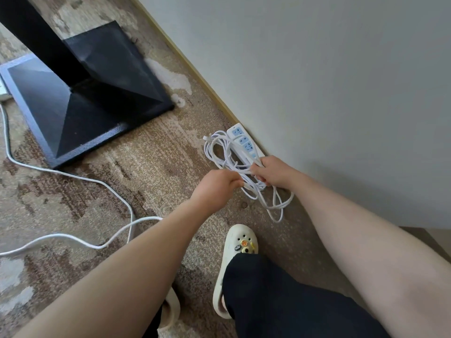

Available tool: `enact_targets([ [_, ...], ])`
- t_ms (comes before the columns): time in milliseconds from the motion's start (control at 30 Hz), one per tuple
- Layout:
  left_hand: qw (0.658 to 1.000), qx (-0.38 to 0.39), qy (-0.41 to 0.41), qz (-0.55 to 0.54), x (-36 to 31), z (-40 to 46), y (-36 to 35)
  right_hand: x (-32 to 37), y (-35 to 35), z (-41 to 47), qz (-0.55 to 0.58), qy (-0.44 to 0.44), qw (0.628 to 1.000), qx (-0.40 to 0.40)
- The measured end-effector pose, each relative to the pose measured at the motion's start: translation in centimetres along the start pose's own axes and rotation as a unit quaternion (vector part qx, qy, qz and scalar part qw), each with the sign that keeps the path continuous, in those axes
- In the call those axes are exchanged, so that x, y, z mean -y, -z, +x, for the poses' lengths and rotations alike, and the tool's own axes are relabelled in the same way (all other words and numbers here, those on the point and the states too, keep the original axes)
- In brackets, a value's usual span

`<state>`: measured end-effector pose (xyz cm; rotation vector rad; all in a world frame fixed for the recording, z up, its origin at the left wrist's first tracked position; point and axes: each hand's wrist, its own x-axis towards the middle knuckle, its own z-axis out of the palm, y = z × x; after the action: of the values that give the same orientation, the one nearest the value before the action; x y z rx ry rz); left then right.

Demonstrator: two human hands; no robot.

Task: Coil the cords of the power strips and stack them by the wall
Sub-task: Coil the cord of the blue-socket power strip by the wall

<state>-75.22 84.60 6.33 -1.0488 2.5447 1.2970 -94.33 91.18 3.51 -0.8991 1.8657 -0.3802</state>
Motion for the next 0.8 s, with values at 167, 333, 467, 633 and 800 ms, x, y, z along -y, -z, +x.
enact_targets([
  [167, 0.999, -0.006, 0.034, -0.038, -0.5, 0.3, -1.5, -0.8, -0.2, -0.5, 0.009, 0.003, 1.0, 0.002],
  [333, 0.99, -0.045, 0.076, -0.106, -1.2, 0.8, -2.0, -1.1, -0.5, -0.9, 0.105, 0.01, 0.994, 0.018],
  [467, 0.982, -0.076, 0.102, -0.139, -1.1, 1.0, -2.0, -1.2, -0.4, -1.3, 0.168, 0.02, 0.985, 0.029],
  [633, 0.975, -0.087, 0.095, -0.182, -1.6, 1.3, -2.2, -0.9, -1.2, -1.9, 0.186, 0.033, 0.982, 0.02],
  [800, 0.974, -0.056, 0.095, -0.197, -0.8, 1.0, -1.6, -1.0, -2.0, -1.8, 0.117, 0.024, 0.992, -0.05],
])
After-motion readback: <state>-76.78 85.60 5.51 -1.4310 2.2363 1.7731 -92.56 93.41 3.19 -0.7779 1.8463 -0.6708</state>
